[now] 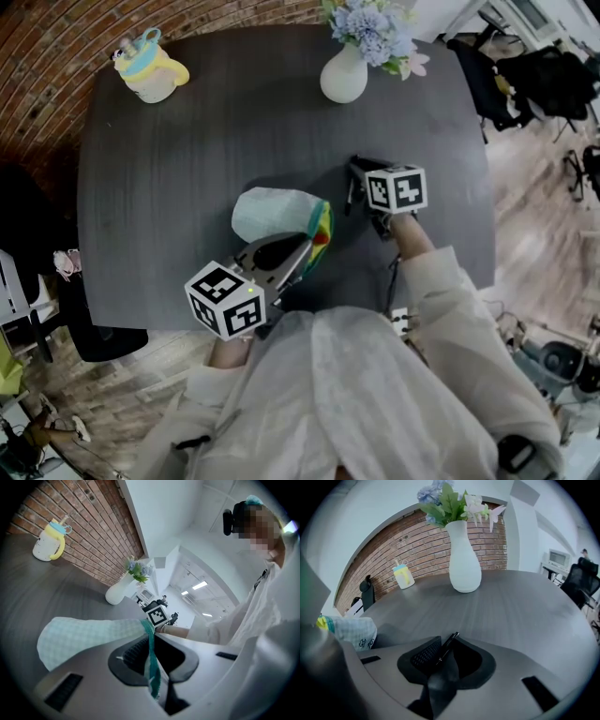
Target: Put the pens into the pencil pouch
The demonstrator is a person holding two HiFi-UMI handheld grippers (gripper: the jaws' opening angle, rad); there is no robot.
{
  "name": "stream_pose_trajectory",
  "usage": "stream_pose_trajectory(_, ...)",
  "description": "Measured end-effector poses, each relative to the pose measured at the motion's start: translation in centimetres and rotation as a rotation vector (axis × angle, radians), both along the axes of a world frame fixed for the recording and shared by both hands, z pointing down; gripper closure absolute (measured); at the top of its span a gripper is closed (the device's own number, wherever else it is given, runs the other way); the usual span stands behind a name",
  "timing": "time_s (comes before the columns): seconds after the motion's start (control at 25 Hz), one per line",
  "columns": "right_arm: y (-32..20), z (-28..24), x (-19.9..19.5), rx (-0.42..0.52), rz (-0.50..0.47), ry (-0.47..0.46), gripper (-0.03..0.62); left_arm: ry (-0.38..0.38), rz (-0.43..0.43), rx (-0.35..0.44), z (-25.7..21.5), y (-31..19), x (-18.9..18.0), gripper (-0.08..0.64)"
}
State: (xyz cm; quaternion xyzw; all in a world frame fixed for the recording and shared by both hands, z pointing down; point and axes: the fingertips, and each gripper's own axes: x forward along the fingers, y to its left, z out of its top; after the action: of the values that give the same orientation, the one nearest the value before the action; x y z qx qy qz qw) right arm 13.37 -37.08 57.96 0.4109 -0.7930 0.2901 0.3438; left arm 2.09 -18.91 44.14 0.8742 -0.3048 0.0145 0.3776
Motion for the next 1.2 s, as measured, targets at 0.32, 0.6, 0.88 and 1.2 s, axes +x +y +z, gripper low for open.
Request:
stream_pose_trajectory(0.32, -0.6, 0.3, -0.2, -0.061, 0.033, -0.041, 0.509, 0.001, 0.002, -0.001, 0.1, 0.2, 0.0, 0.522)
stream_pose_trajectory(0.6, -0.8, 0.2, -0.6, -0.082, 0.008, -0.048, 0.532, 0.007, -0.001, -0.001, 0.0, 0.4, -0.1, 0.522)
stream_pose_trajectory(0.88, 1.3, -0.3, -1.0, -0.04, 0.002, -0.044, 0.549, 0.027, -0.021, -0.003, -0.4, 0.4, -0.6, 0.522)
stream_pose_trajectory(1.2, 3.7, -6.8, -3.5, 0.111, -0.06, -0.228, 0.55, 0.048, -0.028, 0.0, -1.0, 0.7, -0.6, 0.522)
